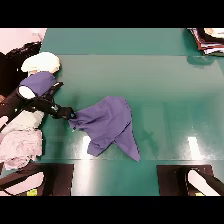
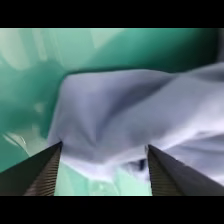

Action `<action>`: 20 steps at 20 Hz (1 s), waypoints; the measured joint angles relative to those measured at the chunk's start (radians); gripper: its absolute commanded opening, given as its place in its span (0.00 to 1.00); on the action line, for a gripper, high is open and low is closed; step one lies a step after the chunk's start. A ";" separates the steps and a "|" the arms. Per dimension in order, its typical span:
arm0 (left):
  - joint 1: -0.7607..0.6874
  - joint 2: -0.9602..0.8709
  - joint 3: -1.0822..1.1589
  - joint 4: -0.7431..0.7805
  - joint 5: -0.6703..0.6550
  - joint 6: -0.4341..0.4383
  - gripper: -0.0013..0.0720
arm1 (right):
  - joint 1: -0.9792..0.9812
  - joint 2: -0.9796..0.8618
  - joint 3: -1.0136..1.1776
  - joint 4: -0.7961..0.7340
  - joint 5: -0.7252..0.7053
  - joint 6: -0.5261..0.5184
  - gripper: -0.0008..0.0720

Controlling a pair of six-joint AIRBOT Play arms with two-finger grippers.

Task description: Fold the shirts.

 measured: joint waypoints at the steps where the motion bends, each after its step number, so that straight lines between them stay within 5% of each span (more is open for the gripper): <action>1: -0.002 -0.001 -0.012 -0.002 0.026 0.002 0.71 | 0.002 -0.021 0.000 -0.001 0.009 0.000 0.04; 2: -0.005 -0.001 -0.021 -0.003 0.047 0.003 0.29 | 0.008 -0.040 0.000 -0.002 0.016 0.000 0.04; 3: -0.007 -0.001 -0.027 -0.006 0.066 0.002 0.06 | 0.019 -0.061 0.000 -0.001 0.023 0.001 0.04; 7: -0.008 -0.001 0.003 -0.006 0.117 -0.032 0.05 | 0.123 -0.179 0.000 -0.030 0.035 0.003 0.04; 11: -0.008 -0.002 0.176 0.042 0.081 -0.052 0.05 | 0.299 -0.325 -0.014 -0.224 0.042 0.045 0.06; 12: -0.008 -0.002 0.221 0.050 0.072 -0.055 0.05 | 0.349 -0.366 -0.034 -0.278 0.037 0.055 0.32; 13: -0.008 -0.002 0.263 0.056 0.064 -0.056 0.05 | 0.395 -0.405 -0.058 -0.318 0.024 0.063 0.68; 14: -0.008 -0.002 0.303 0.060 0.058 -0.059 0.05 | 0.440 -0.447 -0.088 -0.350 0.011 0.066 0.74; 20: -0.008 -0.002 0.405 0.071 0.042 -0.062 0.05 | 0.624 -0.686 -0.234 -0.405 -0.037 0.078 0.61</action>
